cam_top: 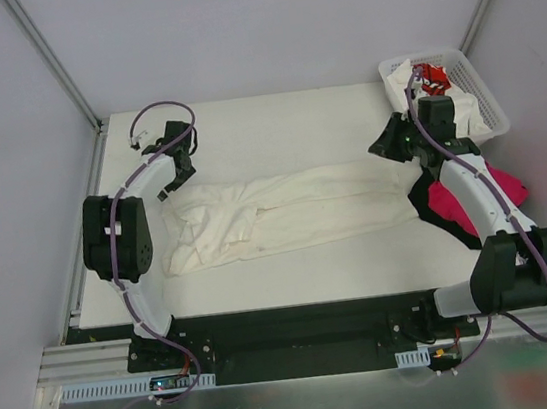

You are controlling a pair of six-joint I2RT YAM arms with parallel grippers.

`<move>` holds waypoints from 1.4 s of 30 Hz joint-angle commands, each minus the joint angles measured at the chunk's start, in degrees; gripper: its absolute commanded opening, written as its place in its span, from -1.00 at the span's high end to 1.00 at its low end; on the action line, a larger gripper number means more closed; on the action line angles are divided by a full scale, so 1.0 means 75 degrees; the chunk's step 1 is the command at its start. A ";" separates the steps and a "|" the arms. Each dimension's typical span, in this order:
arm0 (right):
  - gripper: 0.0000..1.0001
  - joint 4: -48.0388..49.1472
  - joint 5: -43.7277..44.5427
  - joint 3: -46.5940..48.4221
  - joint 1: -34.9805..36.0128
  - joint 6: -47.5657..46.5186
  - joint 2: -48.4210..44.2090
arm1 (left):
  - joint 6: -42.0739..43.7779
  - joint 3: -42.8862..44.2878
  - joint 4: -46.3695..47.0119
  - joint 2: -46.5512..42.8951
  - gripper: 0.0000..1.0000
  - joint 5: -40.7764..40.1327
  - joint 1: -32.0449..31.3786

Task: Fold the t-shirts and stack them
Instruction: Fold the other side of the tshirt into a rectangle

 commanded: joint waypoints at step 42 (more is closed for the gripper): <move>0.70 0.0093 -0.0006 0.0017 -0.0398 -0.0139 0.0429 | -0.0147 -0.0532 0.1167 -0.0014 -0.27 0.0888 0.0735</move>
